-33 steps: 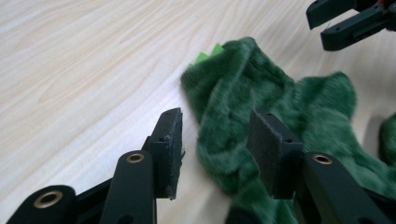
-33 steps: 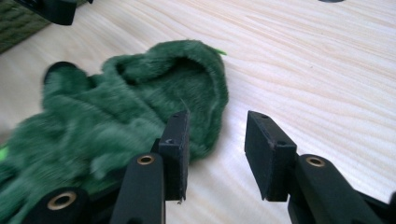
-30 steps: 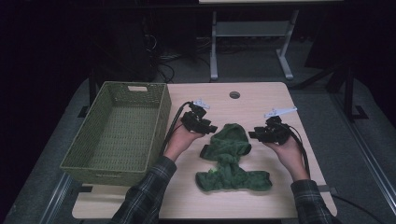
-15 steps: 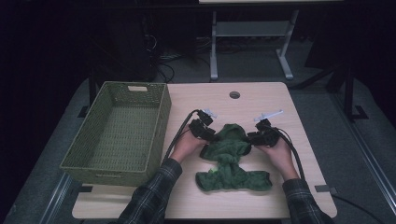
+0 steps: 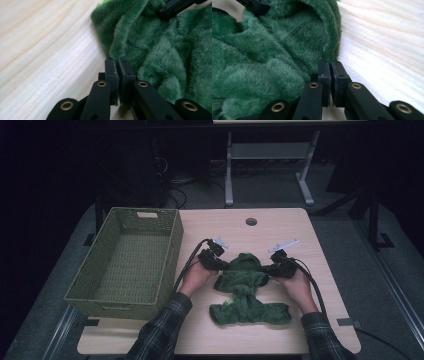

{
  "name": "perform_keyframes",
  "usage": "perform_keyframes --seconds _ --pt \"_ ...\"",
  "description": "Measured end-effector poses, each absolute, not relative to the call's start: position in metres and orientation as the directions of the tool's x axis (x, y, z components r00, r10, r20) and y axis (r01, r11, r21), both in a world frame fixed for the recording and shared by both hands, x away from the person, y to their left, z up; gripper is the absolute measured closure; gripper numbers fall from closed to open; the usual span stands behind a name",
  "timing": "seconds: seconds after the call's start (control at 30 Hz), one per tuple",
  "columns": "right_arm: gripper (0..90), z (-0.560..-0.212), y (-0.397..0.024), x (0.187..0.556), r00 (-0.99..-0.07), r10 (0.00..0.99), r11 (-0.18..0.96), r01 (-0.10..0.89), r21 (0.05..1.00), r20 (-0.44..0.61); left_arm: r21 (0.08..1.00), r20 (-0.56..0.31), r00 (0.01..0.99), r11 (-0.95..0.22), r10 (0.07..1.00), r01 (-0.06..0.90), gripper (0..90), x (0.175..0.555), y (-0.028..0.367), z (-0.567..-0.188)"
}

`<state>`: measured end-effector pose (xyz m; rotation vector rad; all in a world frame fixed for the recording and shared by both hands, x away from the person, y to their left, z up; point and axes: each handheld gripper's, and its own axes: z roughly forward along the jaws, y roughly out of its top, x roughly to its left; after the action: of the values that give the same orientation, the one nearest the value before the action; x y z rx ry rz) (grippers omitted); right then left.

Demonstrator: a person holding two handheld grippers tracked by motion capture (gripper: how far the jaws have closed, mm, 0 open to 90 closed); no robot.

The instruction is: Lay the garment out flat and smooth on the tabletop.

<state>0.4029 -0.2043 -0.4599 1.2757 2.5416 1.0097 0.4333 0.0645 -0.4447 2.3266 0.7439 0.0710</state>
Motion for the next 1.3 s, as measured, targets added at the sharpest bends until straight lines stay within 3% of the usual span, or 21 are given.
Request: perform_keyframes --seconds 0.4,1.07,1.13,1.23,1.3 --pt "87.8 -0.42 -0.221 0.417 -0.626 0.776 0.405 0.596 0.693 0.084 0.741 -0.068 0.795 -0.503 0.603 0.444 87.4 0.438 0.069 -0.417" --pt "87.8 -0.466 -0.229 0.441 -0.575 0.813 0.394 0.662 0.638 0.094 0.669 -0.065 0.766 -0.542 0.64 0.509 87.7 0.462 0.06 -0.466" --pt "84.1 -0.465 -0.228 0.441 -0.571 0.817 0.399 0.666 0.631 0.086 0.668 -0.08 0.763 -0.534 0.641 0.519 85.6 0.462 0.059 -0.462" --pt "71.0 -0.459 -0.228 0.439 -0.571 0.817 0.401 0.656 0.639 0.073 0.674 -0.071 0.767 -0.536 0.638 0.508 74.8 0.459 0.058 -0.451" --pt "68.1 -0.451 -0.23 0.436 -0.565 0.822 0.385 0.646 0.659 0.073 0.687 -0.086 0.764 -0.517 0.639 0.51 67.7 0.456 0.06 -0.441"
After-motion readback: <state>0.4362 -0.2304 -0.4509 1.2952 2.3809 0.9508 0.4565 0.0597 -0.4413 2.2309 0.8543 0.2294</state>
